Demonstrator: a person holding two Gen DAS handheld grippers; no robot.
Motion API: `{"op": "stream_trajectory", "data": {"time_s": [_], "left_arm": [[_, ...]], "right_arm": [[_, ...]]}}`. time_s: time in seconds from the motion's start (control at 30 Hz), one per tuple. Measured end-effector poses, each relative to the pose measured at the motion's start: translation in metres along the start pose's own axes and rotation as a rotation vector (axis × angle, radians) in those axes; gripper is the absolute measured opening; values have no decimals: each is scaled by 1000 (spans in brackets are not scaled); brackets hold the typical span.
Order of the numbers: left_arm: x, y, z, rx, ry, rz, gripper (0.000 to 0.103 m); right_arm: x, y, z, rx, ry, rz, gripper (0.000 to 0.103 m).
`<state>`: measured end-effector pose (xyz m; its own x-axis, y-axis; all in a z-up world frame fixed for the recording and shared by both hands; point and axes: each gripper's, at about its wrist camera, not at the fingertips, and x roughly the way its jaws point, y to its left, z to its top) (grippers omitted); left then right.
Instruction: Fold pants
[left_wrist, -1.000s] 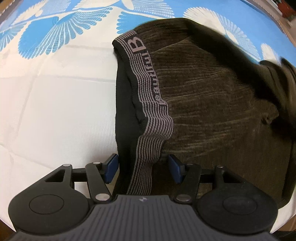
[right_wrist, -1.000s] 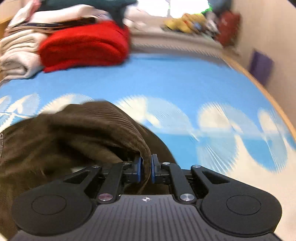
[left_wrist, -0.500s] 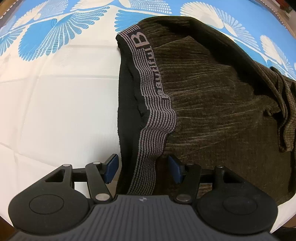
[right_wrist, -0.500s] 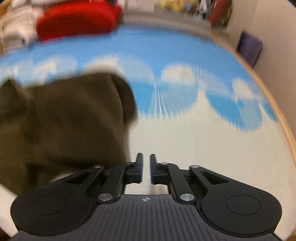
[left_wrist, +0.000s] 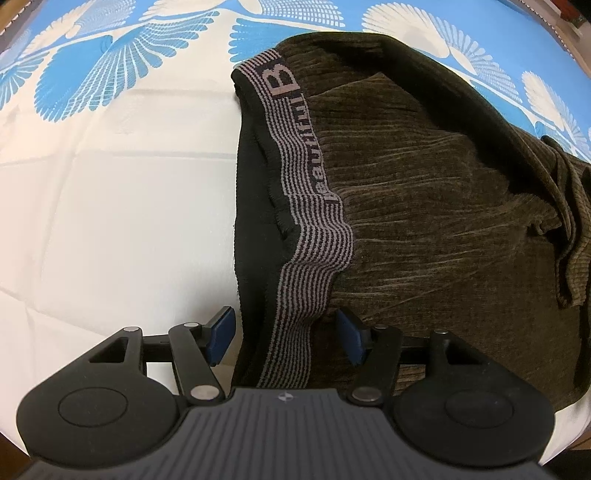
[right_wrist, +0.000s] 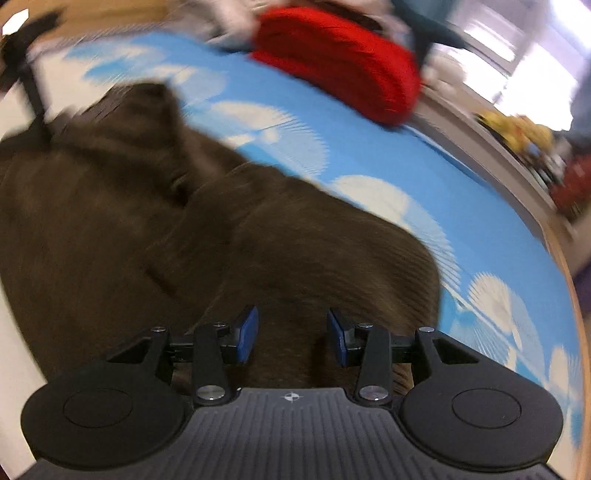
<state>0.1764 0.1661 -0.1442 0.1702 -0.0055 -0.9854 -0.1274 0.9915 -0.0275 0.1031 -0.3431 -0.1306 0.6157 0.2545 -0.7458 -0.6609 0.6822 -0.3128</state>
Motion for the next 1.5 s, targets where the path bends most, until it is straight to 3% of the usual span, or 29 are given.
{"op": "stream_trajectory", "data": {"time_s": [0.17, 0.27, 0.4, 0.47, 0.5, 0.6, 0.8, 0.93, 1.0, 1.07, 1.13, 1.17, 1.2, 1.43, 1.5], "left_arm": [[3, -2, 0, 20, 3, -3, 66], [4, -3, 1, 15, 6, -2, 67], [3, -6, 0, 20, 5, 1, 67], [3, -6, 0, 21, 5, -1, 67], [3, -7, 0, 23, 5, -1, 67], [3, -8, -2, 36, 10, 3, 67], [6, -10, -5, 49, 23, 19, 67], [4, -11, -8, 56, 21, 19, 67], [4, -12, -8, 58, 24, 21, 67], [3, -12, -9, 58, 22, 23, 67], [4, -13, -9, 64, 25, 23, 67], [5, -14, -7, 69, 24, 26, 67], [5, -15, -7, 72, 24, 27, 67], [5, -15, -8, 76, 26, 16, 67], [7, -13, -9, 84, 33, 10, 67]], "right_arm": [[2, 40, 4, -145, 38, 101, 45], [3, 63, 3, -244, 67, 149, 55], [15, 85, -8, -422, 132, 41, 56], [14, 78, -4, -382, 135, 23, 50], [13, 72, -2, -347, 138, 16, 38], [-2, 50, 0, -204, 117, 50, 23], [-42, 7, -8, 46, 37, 68, 19], [-52, -9, -16, 169, 17, 137, 18], [-50, -5, -24, 196, 62, 234, 20], [-47, 11, -30, 110, 110, 290, 20], [-46, 35, -32, -30, 100, 203, 33], [-43, 43, -30, -59, 89, 175, 42], [-41, 50, -28, -81, 78, 159, 45], [-15, 79, -7, -274, 39, 8, 46], [-3, 83, -5, -328, 83, -28, 40]]}}
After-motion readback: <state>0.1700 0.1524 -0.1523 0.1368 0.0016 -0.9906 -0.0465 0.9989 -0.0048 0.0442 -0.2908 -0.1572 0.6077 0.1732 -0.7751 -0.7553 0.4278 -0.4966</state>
